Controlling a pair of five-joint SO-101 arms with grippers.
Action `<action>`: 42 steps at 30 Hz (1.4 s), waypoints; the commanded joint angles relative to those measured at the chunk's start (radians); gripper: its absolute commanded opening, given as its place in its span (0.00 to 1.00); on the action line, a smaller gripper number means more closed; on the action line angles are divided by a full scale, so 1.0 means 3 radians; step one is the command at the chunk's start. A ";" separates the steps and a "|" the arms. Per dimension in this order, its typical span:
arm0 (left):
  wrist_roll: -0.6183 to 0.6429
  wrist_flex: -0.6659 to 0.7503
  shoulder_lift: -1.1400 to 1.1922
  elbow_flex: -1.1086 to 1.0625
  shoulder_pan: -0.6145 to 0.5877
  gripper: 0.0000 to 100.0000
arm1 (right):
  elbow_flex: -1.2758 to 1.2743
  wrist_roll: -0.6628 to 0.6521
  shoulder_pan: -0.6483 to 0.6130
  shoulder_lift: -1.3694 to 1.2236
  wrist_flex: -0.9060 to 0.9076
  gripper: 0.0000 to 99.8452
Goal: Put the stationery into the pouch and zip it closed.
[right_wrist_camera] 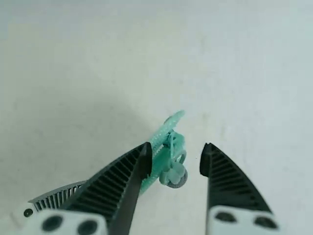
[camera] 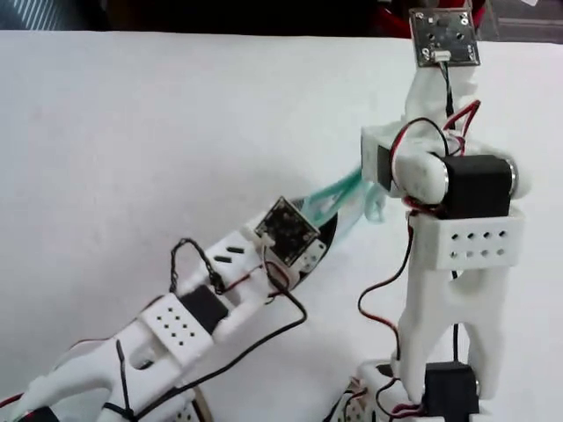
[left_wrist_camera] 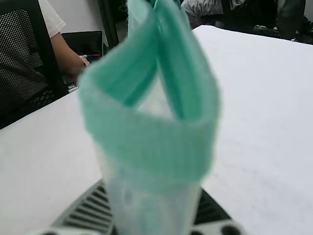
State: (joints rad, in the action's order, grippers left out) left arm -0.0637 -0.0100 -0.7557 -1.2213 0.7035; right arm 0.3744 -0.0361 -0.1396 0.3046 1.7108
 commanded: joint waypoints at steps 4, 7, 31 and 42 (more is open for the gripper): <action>-0.0031 0.0015 -0.0049 0.0072 0.0069 0.02 | -0.0005 -0.0041 -0.0059 0.0064 0.0003 0.12; -0.0026 0.0020 -0.0049 0.0072 0.0069 0.02 | -0.0005 -0.0046 -0.0059 0.0064 -0.0038 0.12; -0.0010 0.0010 -0.0049 0.0072 0.0074 0.02 | -0.0026 -0.0752 0.0171 0.0069 -0.0115 0.07; -0.0010 0.0005 -0.0049 0.0072 0.0069 0.02 | -0.0026 -0.0767 0.0079 0.0100 0.0023 0.02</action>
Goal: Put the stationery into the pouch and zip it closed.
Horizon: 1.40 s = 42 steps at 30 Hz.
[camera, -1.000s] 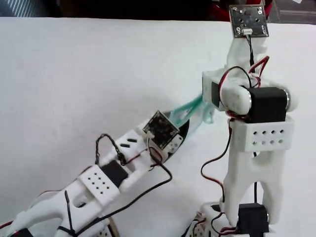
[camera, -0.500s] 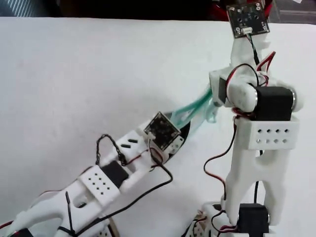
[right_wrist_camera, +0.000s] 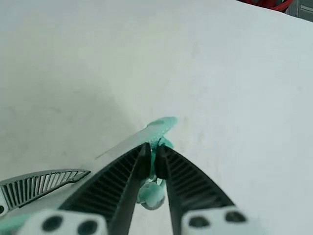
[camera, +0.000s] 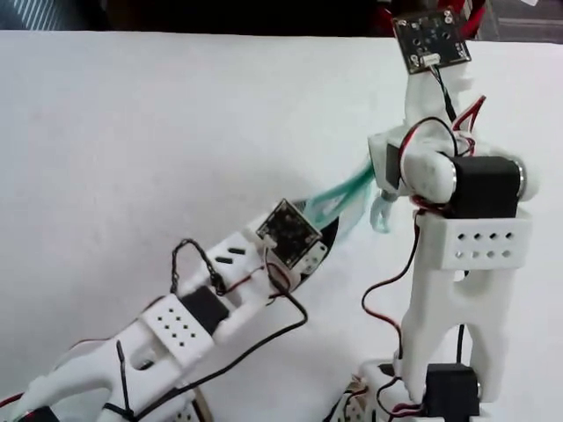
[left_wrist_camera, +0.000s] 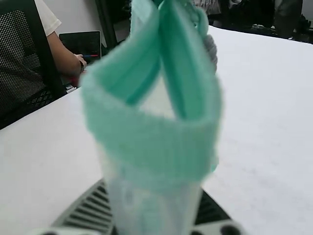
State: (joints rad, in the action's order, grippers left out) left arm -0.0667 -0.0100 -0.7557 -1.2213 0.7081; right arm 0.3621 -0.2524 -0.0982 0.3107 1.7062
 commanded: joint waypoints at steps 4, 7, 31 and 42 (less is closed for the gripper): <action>0.0000 0.0005 -0.0049 0.0072 0.0054 0.02 | 0.0005 -0.0102 -0.0095 0.0079 0.0049 0.02; 0.0000 0.0010 -0.0049 0.0072 0.0054 0.02 | 0.0000 -0.0107 -0.0182 0.0079 0.0064 0.02; 0.0000 0.0020 -0.0049 0.0072 0.0038 0.02 | -0.0660 -0.0726 -0.0678 0.0806 0.0054 0.02; 0.0000 0.0020 -0.0049 0.0072 0.0049 0.02 | -0.0736 -0.0721 -0.0202 0.0995 0.0054 0.21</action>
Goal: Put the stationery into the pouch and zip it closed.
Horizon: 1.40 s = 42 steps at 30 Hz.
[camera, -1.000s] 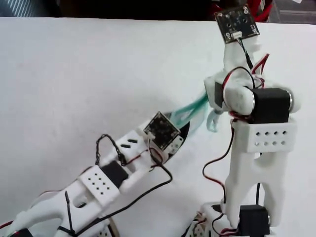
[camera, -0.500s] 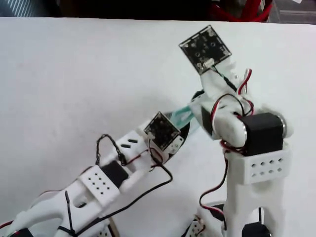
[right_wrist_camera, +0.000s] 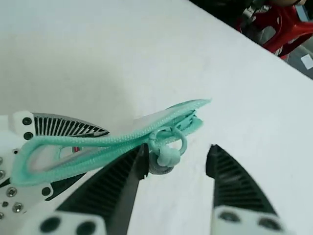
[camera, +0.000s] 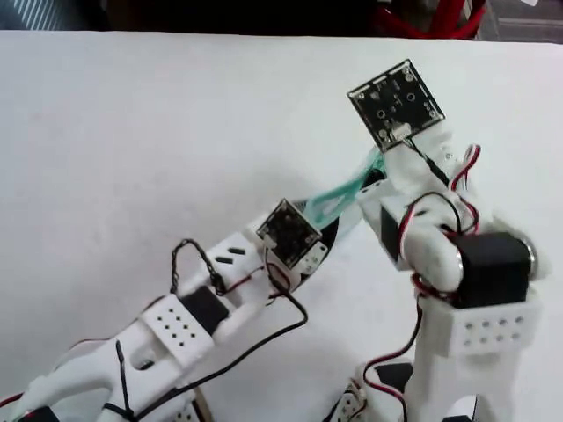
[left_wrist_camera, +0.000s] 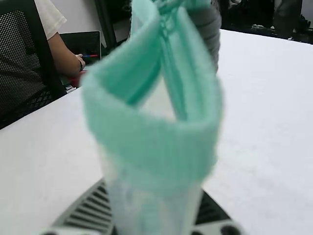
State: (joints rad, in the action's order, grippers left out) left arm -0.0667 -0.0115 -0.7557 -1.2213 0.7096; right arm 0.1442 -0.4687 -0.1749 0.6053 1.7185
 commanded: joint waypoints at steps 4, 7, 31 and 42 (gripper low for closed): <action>0.0000 0.0026 -0.0049 0.0072 0.0043 0.02 | -0.0015 0.0005 0.0043 0.0013 0.0008 0.20; 0.0000 0.0026 -0.0049 0.0072 0.0043 0.02 | -0.0036 0.0036 0.0054 0.0003 0.0008 0.20; 0.0000 0.0010 -0.0049 0.0072 0.0049 0.02 | -0.0031 0.0987 0.0028 -0.0212 -0.0238 0.08; 0.0000 0.0015 -0.0049 0.0072 0.0043 0.03 | 0.0051 0.0639 0.0018 -0.0176 -0.0120 0.02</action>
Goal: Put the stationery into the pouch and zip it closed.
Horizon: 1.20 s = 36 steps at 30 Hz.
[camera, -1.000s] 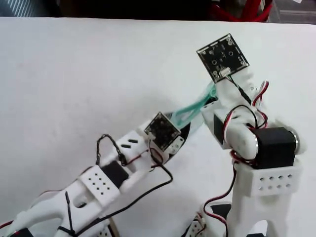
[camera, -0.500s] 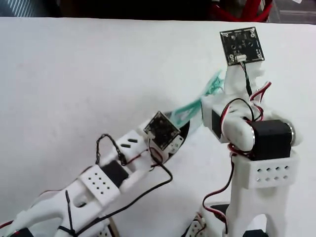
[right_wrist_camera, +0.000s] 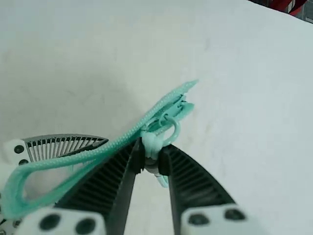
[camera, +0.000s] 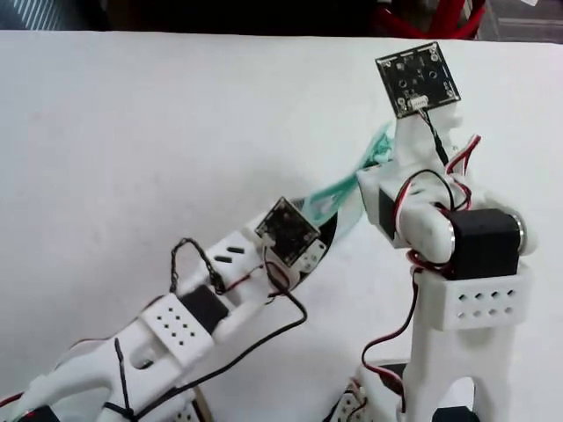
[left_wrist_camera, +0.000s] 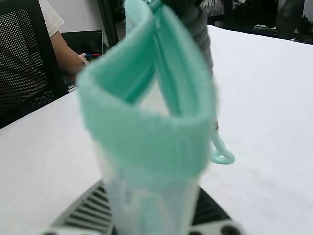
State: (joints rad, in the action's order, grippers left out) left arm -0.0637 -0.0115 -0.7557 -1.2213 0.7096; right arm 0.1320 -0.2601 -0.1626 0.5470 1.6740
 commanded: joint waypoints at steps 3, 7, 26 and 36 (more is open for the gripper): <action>-0.0005 0.0026 -0.0074 0.0077 0.0054 0.05 | 0.0077 -0.0266 -0.0258 0.0038 0.0151 0.02; 0.0184 0.0010 -0.0074 0.0082 0.0049 0.14 | 0.0000 -0.0327 -0.0463 0.0253 0.0151 0.02; 0.0230 0.0026 -0.0049 0.0164 0.0028 0.15 | -0.0010 -0.0302 -0.0110 0.0688 0.0120 0.02; 0.0230 0.0026 -0.0049 0.0164 0.0038 0.09 | -0.0501 -0.0148 0.0678 0.0770 -0.0079 0.24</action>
State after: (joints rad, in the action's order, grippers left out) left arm 0.0100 -0.0115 -0.7572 -1.2198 0.7112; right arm 0.0261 -0.3184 0.0215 0.7741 1.6970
